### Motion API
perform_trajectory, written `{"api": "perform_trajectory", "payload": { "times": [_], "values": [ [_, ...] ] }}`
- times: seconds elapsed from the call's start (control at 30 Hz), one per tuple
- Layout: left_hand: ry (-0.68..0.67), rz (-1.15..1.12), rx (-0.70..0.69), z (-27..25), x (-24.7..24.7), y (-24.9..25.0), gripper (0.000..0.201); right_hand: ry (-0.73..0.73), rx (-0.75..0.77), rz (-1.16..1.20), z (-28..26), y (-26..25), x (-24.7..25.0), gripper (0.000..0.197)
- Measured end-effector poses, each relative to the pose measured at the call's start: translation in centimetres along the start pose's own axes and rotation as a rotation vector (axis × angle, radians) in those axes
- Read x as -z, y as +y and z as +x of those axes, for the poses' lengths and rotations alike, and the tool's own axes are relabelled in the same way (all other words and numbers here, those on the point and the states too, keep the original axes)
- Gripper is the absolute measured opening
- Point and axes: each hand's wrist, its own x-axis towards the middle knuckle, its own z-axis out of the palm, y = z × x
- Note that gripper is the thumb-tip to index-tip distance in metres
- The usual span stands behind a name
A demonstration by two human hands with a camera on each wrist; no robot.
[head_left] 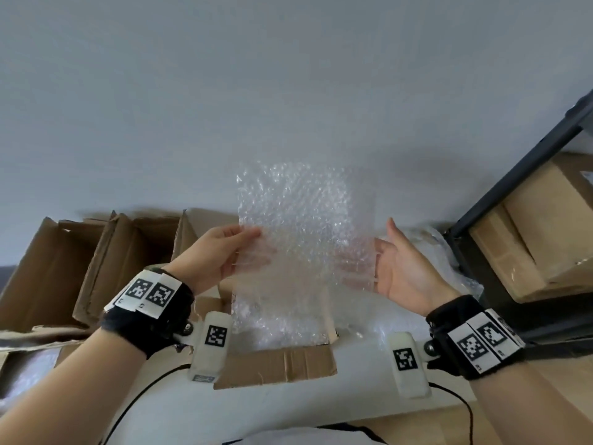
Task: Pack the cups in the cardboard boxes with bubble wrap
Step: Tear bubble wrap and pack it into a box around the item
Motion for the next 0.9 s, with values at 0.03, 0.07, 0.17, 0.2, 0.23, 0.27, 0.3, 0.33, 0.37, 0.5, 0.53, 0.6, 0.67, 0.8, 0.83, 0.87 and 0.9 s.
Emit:
{"api": "perform_trajectory", "payload": {
  "times": [0.03, 0.07, 0.17, 0.2, 0.23, 0.27, 0.3, 0.33, 0.37, 0.5, 0.53, 0.6, 0.67, 0.8, 0.83, 0.87, 0.9],
  "values": [
    [0.015, -0.01, -0.002, -0.2, 0.2, 0.0, 0.03, 0.027, 0.024, -0.037, 0.2, 0.2, -0.1, 0.057],
    [0.031, -0.019, -0.004, -0.2, 0.4, 0.1, 0.033, 0.064, 0.065, -0.105, 0.5, 0.4, 0.0, 0.048],
    [0.098, -0.019, -0.038, -0.8, 0.7, 0.4, 0.033, 0.206, 0.191, -0.26, 1.4, 1.0, -0.4, 0.019],
    [0.127, 0.008, -0.058, -1.1, 0.7, 0.4, 0.031, 0.233, 0.216, -0.282, 1.6, 1.1, -0.5, 0.018],
    [0.162, 0.05, -0.083, -1.3, 0.8, 0.5, 0.031, 0.249, 0.239, -0.298, 1.8, 1.2, -0.7, 0.018],
    [0.198, 0.101, -0.113, -1.6, 0.8, 0.5, 0.032, 0.26, 0.264, -0.316, 2.0, 1.2, -0.9, 0.019],
    [0.236, 0.154, -0.149, -1.9, 0.9, 0.6, 0.033, 0.272, 0.293, -0.332, 2.1, 1.2, -1.1, 0.021],
    [0.28, 0.201, -0.181, -2.1, 1.1, 0.6, 0.036, 0.284, 0.325, -0.343, 2.2, 1.2, -1.2, 0.025],
    [0.33, 0.237, -0.207, -2.2, 1.3, 0.7, 0.04, 0.298, 0.356, -0.353, 2.4, 1.2, -1.4, 0.033],
    [0.405, 0.29, -0.295, -3.4, 2.0, 1.3, 0.066, 0.301, 0.422, -0.468, 2.7, 0.9, -1.5, 0.05],
    [0.38, 0.357, -0.325, -3.8, 2.1, 1.4, 0.065, 0.286, 0.426, -0.5, 2.7, 0.8, -1.6, 0.046],
    [0.365, 0.57, -0.38, -4.5, 2.3, 1.5, 0.051, 0.272, 0.426, -0.6, 2.8, 0.7, -1.8, 0.043],
    [0.398, 0.742, -0.436, -5.0, 2.2, 1.3, 0.04, 0.27, 0.429, -0.764, 2.9, 0.6, -1.9, 0.046],
    [0.493, 0.772, -0.535, -5.7, 1.6, 0.6, 0.025, 0.359, 0.566, -1.045, 2.8, 0.9, -2.7, 0.027],
    [0.514, 0.778, -0.575, -5.9, 1.5, 0.4, 0.021, 0.378, 0.626, -1.082, 2.6, 1.1, -2.9, 0.022],
    [0.523, 0.803, -0.615, -6.2, 1.5, 0.3, 0.018, 0.381, 0.685, -1.11, 2.4, 1.2, -3.1, 0.018],
    [0.526, 0.837, -0.644, -6.6, 1.5, 0.2, 0.015, 0.37, 0.732, -1.127, 2.1, 1.3, -3.3, 0.014]
  ]
}}
